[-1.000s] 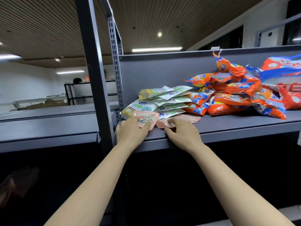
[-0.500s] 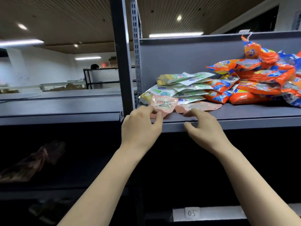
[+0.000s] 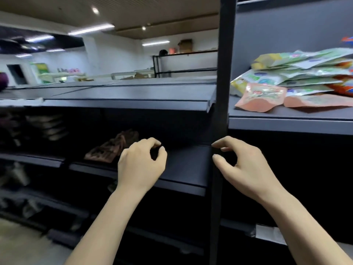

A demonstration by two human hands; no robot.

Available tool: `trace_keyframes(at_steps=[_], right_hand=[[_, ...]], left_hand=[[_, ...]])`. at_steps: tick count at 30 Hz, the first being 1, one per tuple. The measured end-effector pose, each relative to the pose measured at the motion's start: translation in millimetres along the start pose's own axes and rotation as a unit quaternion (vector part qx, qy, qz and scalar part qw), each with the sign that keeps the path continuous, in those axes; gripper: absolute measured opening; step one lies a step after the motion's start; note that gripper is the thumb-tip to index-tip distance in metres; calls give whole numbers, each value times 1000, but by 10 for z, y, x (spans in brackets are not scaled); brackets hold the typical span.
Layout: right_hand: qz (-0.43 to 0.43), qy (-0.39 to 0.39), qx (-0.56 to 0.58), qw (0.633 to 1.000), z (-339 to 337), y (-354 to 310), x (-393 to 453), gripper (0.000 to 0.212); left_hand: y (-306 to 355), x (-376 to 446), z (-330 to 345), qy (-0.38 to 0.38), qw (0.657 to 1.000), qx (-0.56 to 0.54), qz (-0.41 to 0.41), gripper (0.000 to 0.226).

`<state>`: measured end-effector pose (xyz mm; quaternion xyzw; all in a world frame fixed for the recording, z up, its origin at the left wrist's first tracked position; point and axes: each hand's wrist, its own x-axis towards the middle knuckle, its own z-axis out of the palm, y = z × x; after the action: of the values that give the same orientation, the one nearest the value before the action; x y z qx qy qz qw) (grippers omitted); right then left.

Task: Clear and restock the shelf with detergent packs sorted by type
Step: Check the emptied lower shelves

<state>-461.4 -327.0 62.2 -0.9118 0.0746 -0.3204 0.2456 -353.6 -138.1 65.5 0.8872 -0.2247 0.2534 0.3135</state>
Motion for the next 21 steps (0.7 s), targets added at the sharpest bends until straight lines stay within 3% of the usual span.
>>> trace_keyframes(at_steps=[10,16,21], right_hand=[[-35,-125,-12,991,1234,-454,392,31],[11,-167,-34,985,2069,-675,772,33],[77,-200,-57,975,2807,-845,1216,38]], left_hand=[[-1312,165,-47,-50,990,79,-105,21],[-2211,587,91,-83,985,108,-100,27],[-3128,1126,393,-157,970,178,-47,42]])
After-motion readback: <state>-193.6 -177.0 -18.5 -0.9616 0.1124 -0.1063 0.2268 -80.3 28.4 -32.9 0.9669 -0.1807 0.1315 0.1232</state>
